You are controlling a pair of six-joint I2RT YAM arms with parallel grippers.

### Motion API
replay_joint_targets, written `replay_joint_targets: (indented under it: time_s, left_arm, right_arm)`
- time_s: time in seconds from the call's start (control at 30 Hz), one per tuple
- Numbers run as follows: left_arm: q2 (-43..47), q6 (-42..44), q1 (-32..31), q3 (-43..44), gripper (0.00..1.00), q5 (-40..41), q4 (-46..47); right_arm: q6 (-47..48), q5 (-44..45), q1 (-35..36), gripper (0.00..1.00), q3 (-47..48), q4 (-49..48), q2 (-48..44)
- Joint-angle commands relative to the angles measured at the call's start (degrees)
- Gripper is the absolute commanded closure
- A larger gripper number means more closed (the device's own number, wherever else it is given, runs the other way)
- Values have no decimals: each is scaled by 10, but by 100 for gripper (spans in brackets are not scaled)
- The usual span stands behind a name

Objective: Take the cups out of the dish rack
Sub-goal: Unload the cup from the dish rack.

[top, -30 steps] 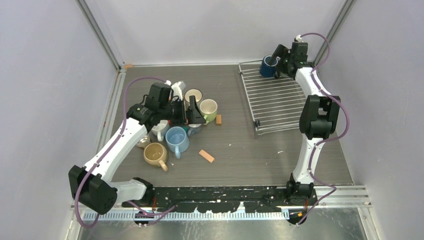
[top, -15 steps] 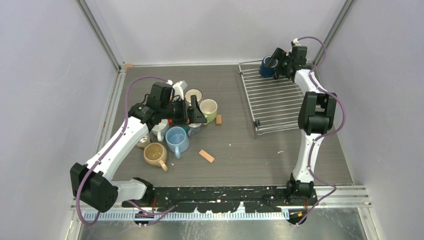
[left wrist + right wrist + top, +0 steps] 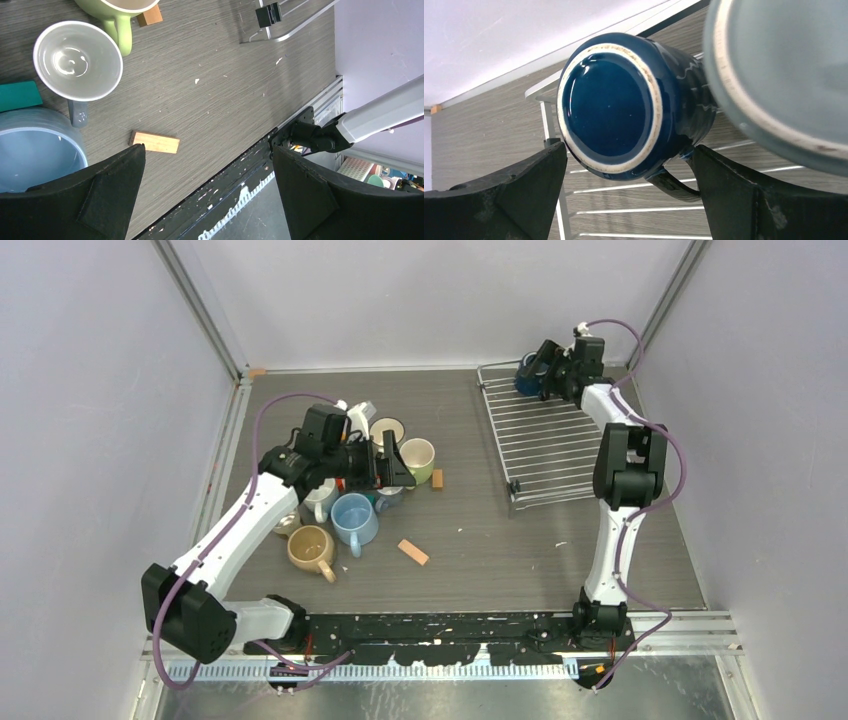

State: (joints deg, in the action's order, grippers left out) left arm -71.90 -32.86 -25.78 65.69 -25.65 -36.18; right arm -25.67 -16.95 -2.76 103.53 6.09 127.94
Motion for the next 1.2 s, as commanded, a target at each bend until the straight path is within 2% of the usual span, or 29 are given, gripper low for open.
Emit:
replay_joint_targets:
  time_s: [0.0, 0.13, 0.53, 0.67, 0.87, 1.17]
  left_arm:
    - [-1, -6, -3, 0, 0, -12, 33]
    - [-1, -5, -3, -2, 0, -16, 33]
    - [1, 1, -3, -10, 0, -21, 32]
    - [-2, 2, -3, -10, 0, -23, 32]
    - [-9, 1, -3, -9, 0, -26, 34]
    - [-8, 2, -3, -12, 0, -23, 32]
  right_arm:
    - [1, 10, 27, 0, -4, 1, -46]
    - [12, 45, 57, 0, -1, 22, -47]
    - [44, 151, 67, 1, 13, 72, -38]
    - [80, 199, 78, 7, 34, 94, -27]
    - [117, 225, 96, 21, 42, 100, -16]
    - [139, 256, 113, 36, 43, 100, -5]
